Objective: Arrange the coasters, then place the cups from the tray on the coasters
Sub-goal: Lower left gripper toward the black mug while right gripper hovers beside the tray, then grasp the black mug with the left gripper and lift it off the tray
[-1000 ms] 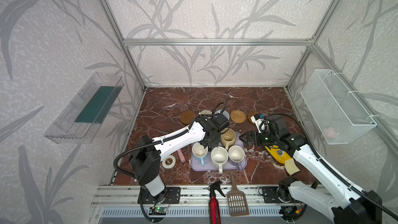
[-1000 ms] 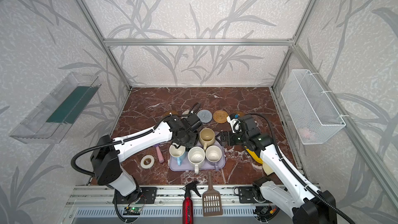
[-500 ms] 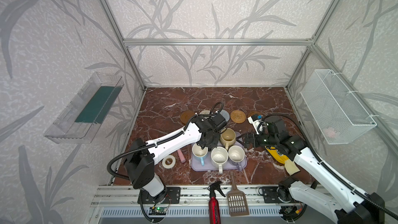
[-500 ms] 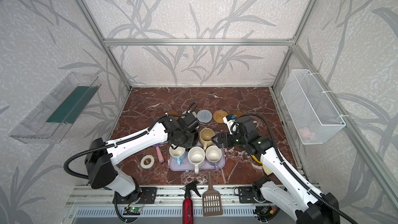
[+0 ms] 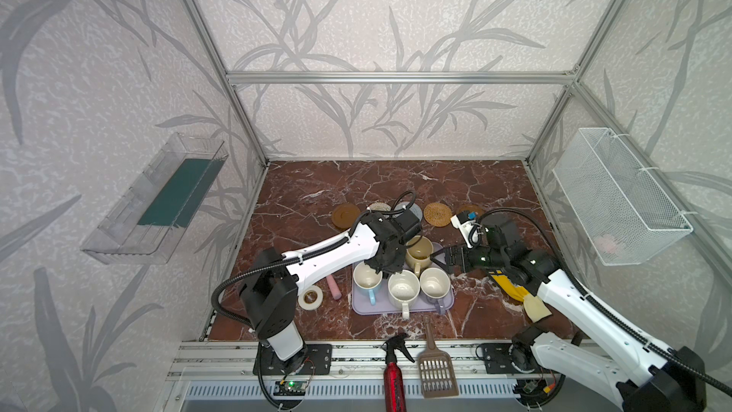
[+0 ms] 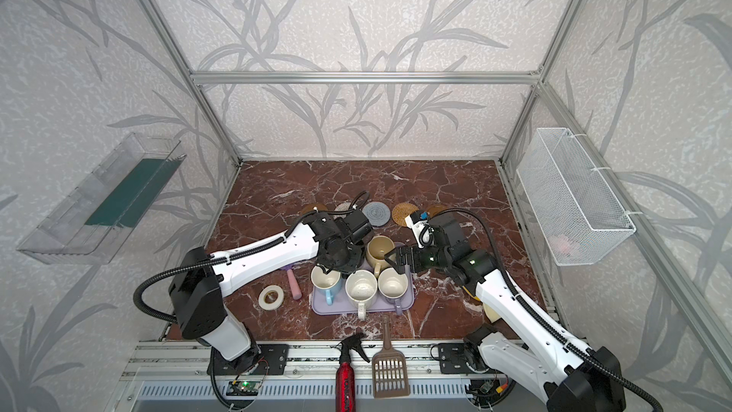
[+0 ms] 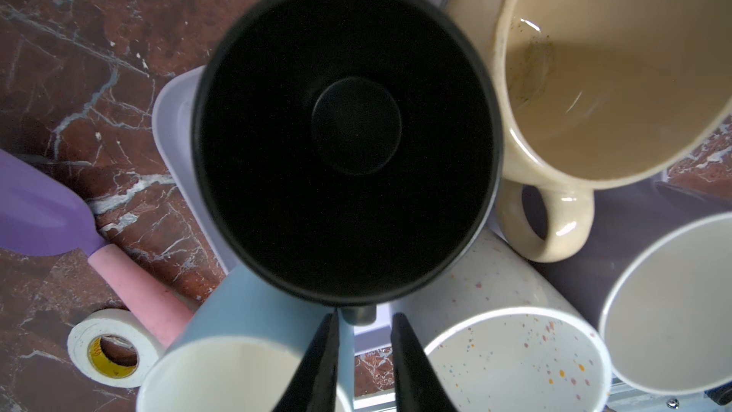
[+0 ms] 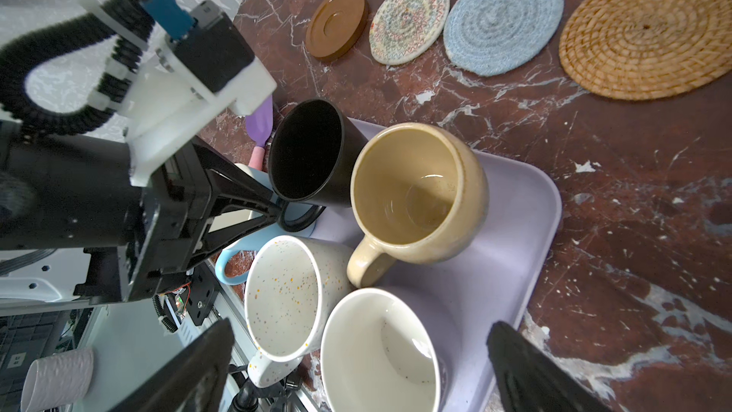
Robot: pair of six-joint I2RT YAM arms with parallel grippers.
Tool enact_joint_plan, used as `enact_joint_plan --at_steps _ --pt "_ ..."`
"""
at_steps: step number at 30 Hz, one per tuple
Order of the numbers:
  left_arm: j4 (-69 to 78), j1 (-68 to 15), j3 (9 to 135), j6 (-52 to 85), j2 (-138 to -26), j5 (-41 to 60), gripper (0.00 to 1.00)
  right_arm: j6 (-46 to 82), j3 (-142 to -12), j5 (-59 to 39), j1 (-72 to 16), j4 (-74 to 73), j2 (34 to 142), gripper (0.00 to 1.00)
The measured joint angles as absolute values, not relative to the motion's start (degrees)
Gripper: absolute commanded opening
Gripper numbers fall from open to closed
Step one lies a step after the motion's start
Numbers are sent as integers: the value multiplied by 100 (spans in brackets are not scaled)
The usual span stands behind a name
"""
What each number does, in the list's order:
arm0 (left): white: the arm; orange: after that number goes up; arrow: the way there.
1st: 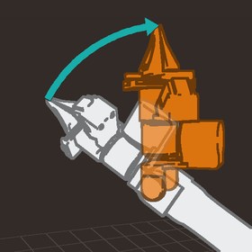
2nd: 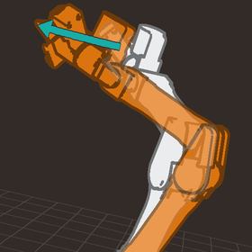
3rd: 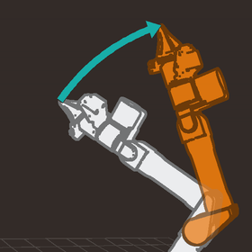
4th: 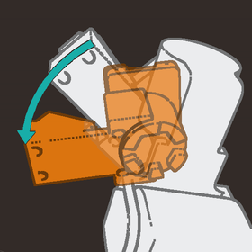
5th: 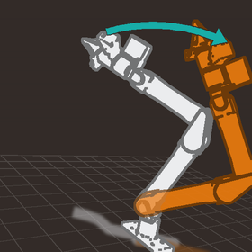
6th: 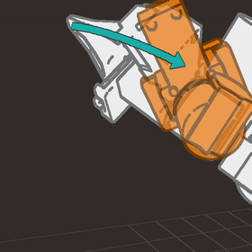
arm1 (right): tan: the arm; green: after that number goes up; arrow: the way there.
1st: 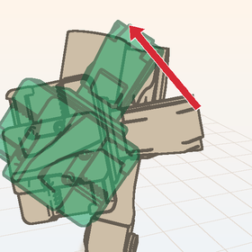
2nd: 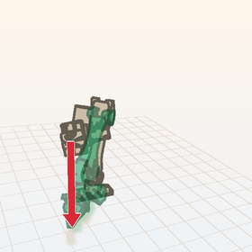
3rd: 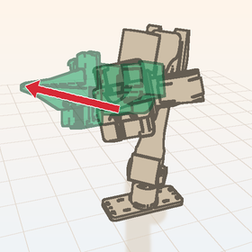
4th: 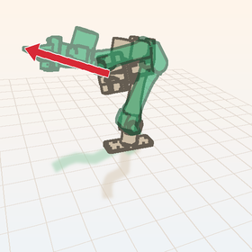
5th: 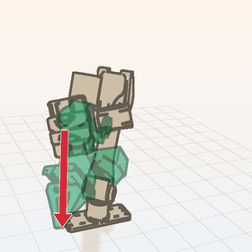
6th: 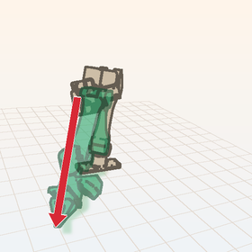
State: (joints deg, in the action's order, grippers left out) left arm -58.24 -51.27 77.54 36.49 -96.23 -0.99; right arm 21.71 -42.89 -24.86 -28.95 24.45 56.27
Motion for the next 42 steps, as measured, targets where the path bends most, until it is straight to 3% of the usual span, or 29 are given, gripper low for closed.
enact_joint_plan --at_steps 34,37,42 --pt "-5577 -4834 7791 3483 -10228 -213 26 2285 -4289 -2440 -3006 2274 5771 99" --pt "-5572 -4805 7791 3444 -10228 -180 23 2296 -4289 -2440 -3006 2241 5771 99" --pt "-5586 -4775 7793 3402 -10228 -139 10 2298 -4289 -2440 -3046 2171 5771 99"
